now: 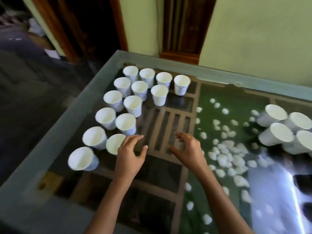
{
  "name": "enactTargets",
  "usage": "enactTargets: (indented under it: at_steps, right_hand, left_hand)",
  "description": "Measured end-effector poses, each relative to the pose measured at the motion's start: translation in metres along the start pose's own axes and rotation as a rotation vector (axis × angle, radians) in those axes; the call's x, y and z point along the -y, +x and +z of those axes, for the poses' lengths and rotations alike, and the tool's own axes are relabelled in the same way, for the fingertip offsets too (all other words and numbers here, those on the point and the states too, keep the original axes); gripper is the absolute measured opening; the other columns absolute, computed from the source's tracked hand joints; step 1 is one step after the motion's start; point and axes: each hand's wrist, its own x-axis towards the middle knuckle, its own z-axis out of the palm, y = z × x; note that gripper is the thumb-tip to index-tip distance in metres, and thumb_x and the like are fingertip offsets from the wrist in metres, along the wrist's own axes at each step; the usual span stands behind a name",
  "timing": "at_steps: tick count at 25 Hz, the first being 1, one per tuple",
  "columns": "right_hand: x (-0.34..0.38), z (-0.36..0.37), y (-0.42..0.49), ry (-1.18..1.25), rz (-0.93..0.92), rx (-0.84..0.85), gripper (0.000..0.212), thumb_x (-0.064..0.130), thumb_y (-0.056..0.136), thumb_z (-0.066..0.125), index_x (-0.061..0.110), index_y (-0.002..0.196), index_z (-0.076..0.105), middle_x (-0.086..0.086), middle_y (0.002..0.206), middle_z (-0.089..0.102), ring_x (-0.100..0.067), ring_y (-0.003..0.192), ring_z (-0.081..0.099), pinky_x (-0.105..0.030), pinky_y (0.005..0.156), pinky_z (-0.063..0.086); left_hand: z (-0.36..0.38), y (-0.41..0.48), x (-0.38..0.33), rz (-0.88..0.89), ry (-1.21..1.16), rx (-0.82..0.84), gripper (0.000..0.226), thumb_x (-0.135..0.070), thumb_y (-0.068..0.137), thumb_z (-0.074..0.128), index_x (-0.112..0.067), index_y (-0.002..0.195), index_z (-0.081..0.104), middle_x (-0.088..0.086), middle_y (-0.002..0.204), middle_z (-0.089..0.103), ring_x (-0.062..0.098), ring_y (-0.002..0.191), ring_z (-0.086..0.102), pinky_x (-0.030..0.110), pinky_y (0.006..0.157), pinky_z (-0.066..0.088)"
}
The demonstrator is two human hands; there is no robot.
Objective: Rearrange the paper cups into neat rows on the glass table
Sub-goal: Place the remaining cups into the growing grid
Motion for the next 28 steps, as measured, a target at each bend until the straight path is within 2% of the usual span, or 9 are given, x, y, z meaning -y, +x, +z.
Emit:
enactTargets:
  at_steps: [2,5,8,12,16,21,24,28]
  right_hand:
    - [0.035,0.036,0.004,0.031,-0.05,0.073,0.051,0.024,0.07,0.078,0.008,0.115,0.061,-0.008,0.105,0.065,-0.019,0.096,0.061,-0.019,0.081,0.042]
    - [0.073,0.072,0.012,0.041,-0.042,0.103,0.058,0.031,0.07,0.078,0.014,0.121,0.056,-0.003,0.115,0.061,-0.015,0.102,0.058,-0.018,0.083,0.042]
    - [0.095,0.094,0.023,0.031,-0.039,0.041,0.054,0.026,0.072,0.077,0.01,0.119,0.058,-0.007,0.113,0.063,-0.018,0.1,0.058,-0.023,0.08,0.045]
    - [0.096,0.103,0.036,0.06,0.021,-0.08,0.046,0.02,0.072,0.076,0.006,0.114,0.061,-0.011,0.106,0.063,-0.019,0.09,0.059,-0.033,0.076,0.051]
    - [0.087,0.11,0.046,0.033,0.119,-0.08,0.056,0.025,0.072,0.077,0.01,0.121,0.056,-0.008,0.115,0.059,-0.018,0.098,0.057,-0.035,0.082,0.051]
    - [0.081,0.124,0.065,0.077,0.24,0.007,0.078,0.031,0.063,0.084,0.014,0.129,0.047,-0.006,0.129,0.053,-0.021,0.117,0.05,-0.045,0.093,0.049]
    - [0.085,0.138,0.075,0.102,0.195,0.022,0.082,0.033,0.058,0.086,0.019,0.129,0.046,-0.003,0.128,0.055,-0.019,0.115,0.052,-0.043,0.095,0.048]
    - [0.09,0.148,0.084,0.21,0.227,-0.009,0.084,0.032,0.056,0.087,0.022,0.128,0.044,0.0,0.126,0.056,-0.01,0.106,0.05,-0.039,0.094,0.047]
  left_hand:
    - [-0.033,-0.002,0.028,-0.01,0.027,-0.057,0.03,-0.004,0.07,0.076,-0.003,0.097,0.066,0.01,0.099,0.067,0.022,0.094,0.062,0.022,0.086,0.044]
    - [-0.059,-0.003,0.057,-0.08,0.034,-0.019,0.042,-0.009,0.066,0.079,-0.002,0.105,0.064,0.012,0.107,0.065,0.026,0.1,0.061,0.03,0.087,0.047]
    - [-0.062,0.002,0.076,-0.114,0.033,0.078,0.063,-0.025,0.062,0.083,-0.005,0.116,0.058,0.011,0.118,0.06,0.025,0.11,0.056,0.037,0.092,0.047]
    - [-0.048,0.012,0.084,-0.092,0.082,0.218,0.085,-0.039,0.06,0.082,-0.011,0.131,0.045,0.006,0.132,0.049,0.021,0.124,0.043,0.027,0.102,0.032]
    - [-0.045,0.017,0.091,-0.087,0.071,0.22,0.081,-0.034,0.062,0.082,-0.011,0.131,0.045,0.007,0.129,0.052,0.022,0.121,0.046,0.029,0.1,0.036]
    - [-0.052,0.015,0.101,-0.095,0.075,0.206,0.083,-0.038,0.061,0.082,-0.011,0.131,0.046,0.008,0.129,0.053,0.023,0.119,0.049,0.034,0.098,0.041]
    - [-0.054,0.016,0.103,-0.117,0.067,0.211,0.084,-0.041,0.062,0.081,-0.013,0.132,0.045,0.006,0.129,0.053,0.021,0.12,0.049,0.035,0.098,0.042]
    - [-0.055,0.018,0.102,-0.116,0.068,0.221,0.084,-0.042,0.063,0.08,-0.014,0.133,0.044,0.006,0.13,0.052,0.021,0.12,0.048,0.04,0.1,0.044]
